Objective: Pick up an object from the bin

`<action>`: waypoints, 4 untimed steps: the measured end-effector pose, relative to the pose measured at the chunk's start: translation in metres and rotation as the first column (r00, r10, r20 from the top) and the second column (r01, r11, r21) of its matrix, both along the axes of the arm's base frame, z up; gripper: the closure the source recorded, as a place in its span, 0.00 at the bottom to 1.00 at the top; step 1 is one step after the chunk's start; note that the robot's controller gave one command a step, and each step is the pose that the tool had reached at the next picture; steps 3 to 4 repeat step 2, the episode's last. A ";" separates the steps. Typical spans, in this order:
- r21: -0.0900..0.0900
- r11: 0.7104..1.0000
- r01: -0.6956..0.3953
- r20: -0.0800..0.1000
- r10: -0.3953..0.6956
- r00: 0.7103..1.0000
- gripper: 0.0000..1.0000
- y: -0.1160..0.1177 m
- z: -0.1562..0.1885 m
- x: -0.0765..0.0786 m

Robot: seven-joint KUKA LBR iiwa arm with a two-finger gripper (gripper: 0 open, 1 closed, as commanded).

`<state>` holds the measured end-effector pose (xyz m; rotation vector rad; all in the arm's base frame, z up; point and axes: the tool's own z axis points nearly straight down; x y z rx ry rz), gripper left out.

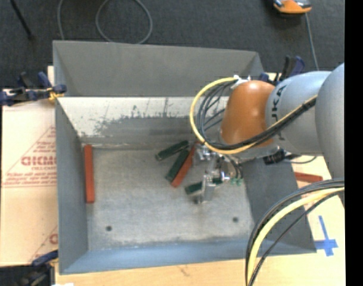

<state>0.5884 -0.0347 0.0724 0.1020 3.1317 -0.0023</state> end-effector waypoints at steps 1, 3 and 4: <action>0.000 1.000 0.000 -0.002 0.000 1.000 1.00 0.000 -0.001 -0.001; -0.001 0.986 -0.164 0.002 0.164 0.986 1.00 0.009 0.128 -0.041; -0.001 0.986 -0.164 0.002 0.164 0.986 1.00 0.009 0.128 -0.041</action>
Offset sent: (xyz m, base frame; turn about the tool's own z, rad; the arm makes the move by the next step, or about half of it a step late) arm 0.0000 0.0000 0.0000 0.0000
